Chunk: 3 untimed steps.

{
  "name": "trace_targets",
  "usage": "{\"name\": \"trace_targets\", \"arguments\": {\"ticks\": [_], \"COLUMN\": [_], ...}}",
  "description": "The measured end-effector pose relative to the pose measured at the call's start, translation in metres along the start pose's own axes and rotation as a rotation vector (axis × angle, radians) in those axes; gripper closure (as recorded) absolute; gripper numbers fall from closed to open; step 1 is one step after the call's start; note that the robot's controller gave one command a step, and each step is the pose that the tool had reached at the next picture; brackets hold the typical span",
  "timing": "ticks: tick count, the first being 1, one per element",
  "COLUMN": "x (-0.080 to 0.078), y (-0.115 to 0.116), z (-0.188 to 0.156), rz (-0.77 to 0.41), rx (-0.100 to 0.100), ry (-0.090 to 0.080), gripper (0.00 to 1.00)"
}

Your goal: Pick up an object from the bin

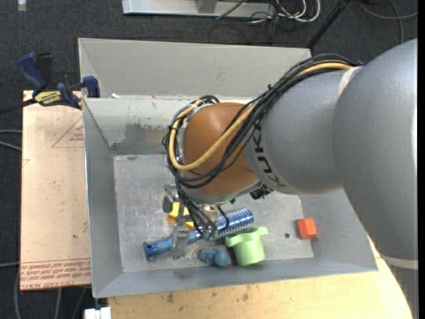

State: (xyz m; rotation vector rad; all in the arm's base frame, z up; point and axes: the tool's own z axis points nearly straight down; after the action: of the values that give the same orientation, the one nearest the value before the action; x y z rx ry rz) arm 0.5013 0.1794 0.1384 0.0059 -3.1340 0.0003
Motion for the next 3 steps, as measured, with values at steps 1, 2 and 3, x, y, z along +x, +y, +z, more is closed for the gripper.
{"name": "trace_targets", "arguments": {"ticks": [1, 2, 3], "x": [0.002, 0.002, 0.001], "y": [-0.012, -0.012, -0.011], "z": [0.070, 0.068, -0.045], "rz": [-0.060, -0.059, -0.039], "rx": [-0.003, -0.002, -0.004], "ry": [-0.011, -0.007, -0.015], "gripper": [0.00, 1.00, 1.00]}}
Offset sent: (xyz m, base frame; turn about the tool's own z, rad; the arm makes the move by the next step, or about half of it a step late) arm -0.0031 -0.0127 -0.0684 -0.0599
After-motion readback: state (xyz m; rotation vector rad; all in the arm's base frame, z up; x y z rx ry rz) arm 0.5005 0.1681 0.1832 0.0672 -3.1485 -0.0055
